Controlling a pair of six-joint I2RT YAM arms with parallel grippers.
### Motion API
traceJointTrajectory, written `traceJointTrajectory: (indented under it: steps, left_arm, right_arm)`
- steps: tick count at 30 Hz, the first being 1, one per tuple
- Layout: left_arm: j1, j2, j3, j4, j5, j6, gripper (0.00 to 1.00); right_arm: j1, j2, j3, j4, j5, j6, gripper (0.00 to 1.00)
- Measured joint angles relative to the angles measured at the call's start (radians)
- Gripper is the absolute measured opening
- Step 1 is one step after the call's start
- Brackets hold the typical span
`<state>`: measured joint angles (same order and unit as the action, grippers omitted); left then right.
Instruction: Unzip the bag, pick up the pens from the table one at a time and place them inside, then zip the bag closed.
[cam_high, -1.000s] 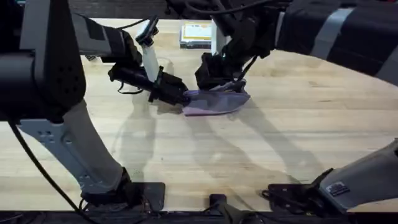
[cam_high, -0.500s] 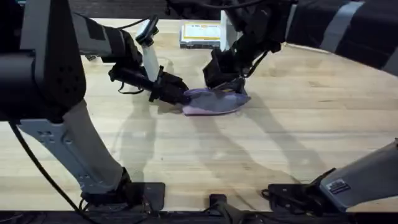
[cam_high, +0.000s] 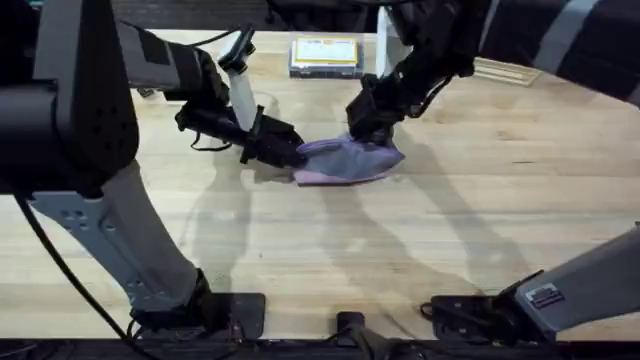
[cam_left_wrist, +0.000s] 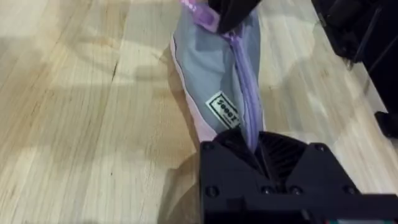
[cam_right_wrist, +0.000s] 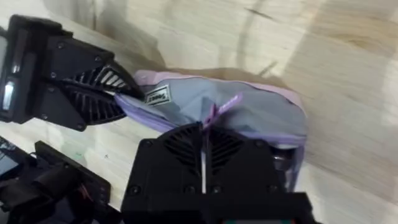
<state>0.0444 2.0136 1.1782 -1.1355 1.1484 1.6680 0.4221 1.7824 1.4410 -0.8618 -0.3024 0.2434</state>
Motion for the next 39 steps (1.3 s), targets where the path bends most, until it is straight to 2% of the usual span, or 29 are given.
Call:
traceJointTrajectory:
  steps: [12,23,34,39]
  left_arm:
    - [0.0,0.0,0.0,0.003,0.0,0.0,0.043]
    - [-0.002,0.0,0.0,0.003,0.026,0.0,0.043]
    - [-0.006,0.0,0.0,0.002,0.037,0.0,0.043]
    - [0.0,0.0,0.0,-0.002,0.0,0.0,0.043]
  right_arm:
    - [-0.069,0.0,0.0,-0.021,0.089,-0.05,0.031]
    - [-0.196,-0.004,0.0,-0.033,0.036,-0.054,0.031]
    - [-0.323,-0.005,0.0,-0.048,0.033,-0.054,0.031]
    - [-0.413,-0.005,0.0,-0.025,0.163,-0.066,0.03]
